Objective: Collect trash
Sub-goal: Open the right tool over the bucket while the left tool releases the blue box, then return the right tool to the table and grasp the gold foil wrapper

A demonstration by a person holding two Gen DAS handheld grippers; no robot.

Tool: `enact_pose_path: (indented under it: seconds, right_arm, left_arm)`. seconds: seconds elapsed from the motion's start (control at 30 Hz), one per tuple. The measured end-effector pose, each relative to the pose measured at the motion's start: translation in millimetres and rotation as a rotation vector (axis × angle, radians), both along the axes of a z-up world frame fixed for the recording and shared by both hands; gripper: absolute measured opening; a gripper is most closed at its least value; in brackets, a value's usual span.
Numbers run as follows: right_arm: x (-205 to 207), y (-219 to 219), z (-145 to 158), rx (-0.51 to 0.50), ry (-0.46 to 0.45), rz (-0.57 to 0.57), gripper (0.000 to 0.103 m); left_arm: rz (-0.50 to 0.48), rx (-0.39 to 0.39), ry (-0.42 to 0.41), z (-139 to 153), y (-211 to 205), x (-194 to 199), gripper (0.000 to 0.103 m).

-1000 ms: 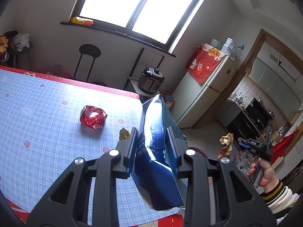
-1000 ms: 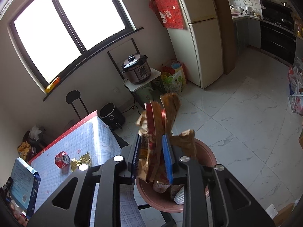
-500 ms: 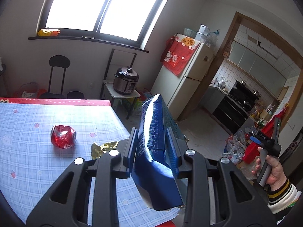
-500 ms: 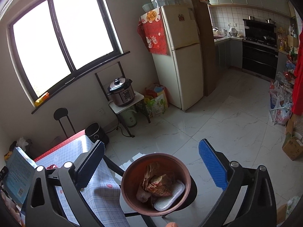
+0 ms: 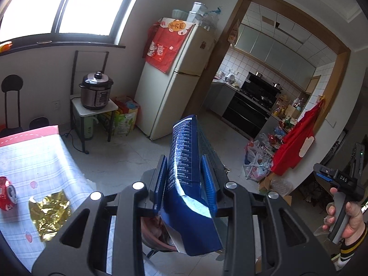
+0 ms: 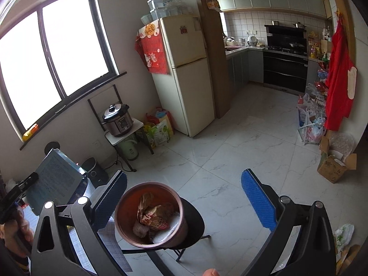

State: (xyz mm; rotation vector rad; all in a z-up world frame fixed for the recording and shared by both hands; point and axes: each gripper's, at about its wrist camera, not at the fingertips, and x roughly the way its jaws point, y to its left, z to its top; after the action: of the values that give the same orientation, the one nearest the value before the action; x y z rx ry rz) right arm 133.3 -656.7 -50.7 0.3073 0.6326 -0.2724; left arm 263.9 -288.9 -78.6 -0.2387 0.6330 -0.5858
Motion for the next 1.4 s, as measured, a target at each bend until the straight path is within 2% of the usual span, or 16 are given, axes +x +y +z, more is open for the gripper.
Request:
enact_pose_path:
  seconds: [0.2,0.3,0.37,0.47,0.67,0.8,1.17,1.4]
  right_arm:
    - [-22.3,-33.4,-1.6,-0.019,0.015,-0.073,0.097]
    - [-26.1,-43.2,-5.1,-0.010,0.017,-0.093,0.097]
    - [-26.9,-45.7,-7.8,-0.001,0.017,-0.096,0.097]
    - [-24.5,-41.7,-10.0,0.012,0.010,-0.083,0.097]
    - [-10.5,-15.9,-10.0,0.027,0.004,-0.034,0.097]
    - [1.0,6.3,-6.0,0.028,-0.002,-0.002,0.097]
    - [35.8,82.1,-0.2,0.010,-0.011,0.105,0.097]
    - [63.5,145.1,-6.8,-0.008,0.008,0.229,0.097]
  left_arm:
    - [-0.071,-0.002,0.004,-16.2,-58.5,28.6,0.034]
    - [-0.101,0.028,0.011,-26.4,-80.4,43.6,0.038]
    - [-0.090,0.049,0.032,-32.2,-86.9,51.6,0.080]
    - [-0.071,0.052,0.021,-30.7,-78.4,48.5,0.085]
    - [-0.011,0.064,0.017,-17.2,-17.4,29.9,0.096]
    - [0.065,0.100,0.000,-4.7,35.6,5.8,0.097]
    - [0.383,0.178,-0.024,26.1,201.7,-76.7,0.097]
    - [0.588,0.222,0.000,26.1,294.4,-126.6,0.097]
